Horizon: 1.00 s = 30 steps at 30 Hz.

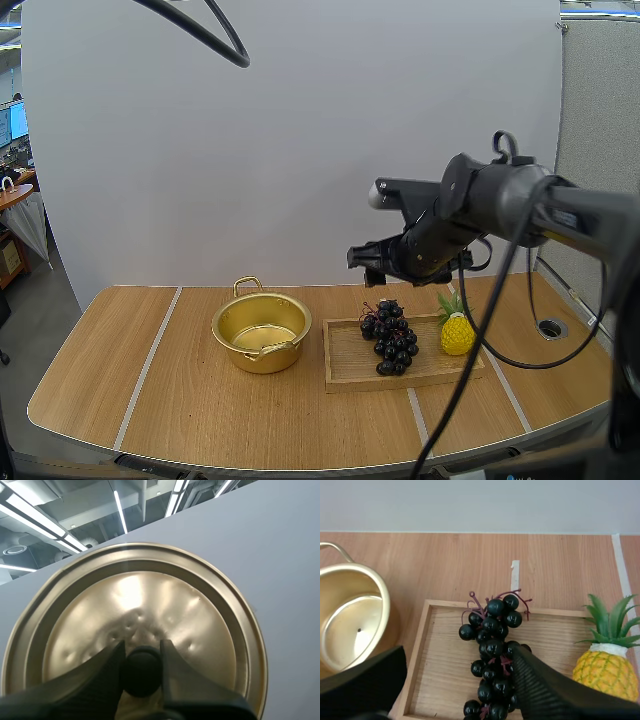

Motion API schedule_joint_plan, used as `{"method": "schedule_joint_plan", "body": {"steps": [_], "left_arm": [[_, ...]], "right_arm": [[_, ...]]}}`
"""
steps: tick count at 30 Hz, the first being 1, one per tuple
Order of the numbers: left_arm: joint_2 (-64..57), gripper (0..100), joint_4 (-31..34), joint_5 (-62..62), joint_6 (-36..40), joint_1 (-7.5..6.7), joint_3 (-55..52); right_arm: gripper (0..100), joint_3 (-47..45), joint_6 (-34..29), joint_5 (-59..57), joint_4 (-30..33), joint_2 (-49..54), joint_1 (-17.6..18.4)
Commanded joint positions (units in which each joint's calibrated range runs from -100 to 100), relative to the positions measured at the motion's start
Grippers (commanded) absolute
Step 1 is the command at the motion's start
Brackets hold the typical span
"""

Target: Open the pot, put the grape inside, and close it

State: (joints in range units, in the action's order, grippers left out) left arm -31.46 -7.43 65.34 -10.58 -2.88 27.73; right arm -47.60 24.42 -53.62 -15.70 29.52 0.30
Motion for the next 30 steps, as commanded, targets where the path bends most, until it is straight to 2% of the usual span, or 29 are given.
{"method": "schedule_joint_plan", "body": {"steps": [1, 12, 20, 30], "left_arm": [[-0.28, 0, -0.04, -2.4, 0.3, -0.12, 0.35], [-0.28, 0, -0.04, -2.4, 0.3, -0.12, 0.35], [-0.28, 0, -0.04, -2.4, 0.3, -0.12, 0.35], [-0.28, 0, -0.04, -2.4, 0.3, -0.12, 0.35]], "right_arm": [[100, 0.45, 1.12, 4.5, 0.15, -3.87, -0.02], [100, 0.45, 2.42, 14.6, 1.44, -14.8, -0.02], [100, 4.99, 2.99, 15.34, 1.44, -22.7, -0.02], [100, 5.76, 3.34, 17.94, 1.44, -30.81, -0.02]]}}
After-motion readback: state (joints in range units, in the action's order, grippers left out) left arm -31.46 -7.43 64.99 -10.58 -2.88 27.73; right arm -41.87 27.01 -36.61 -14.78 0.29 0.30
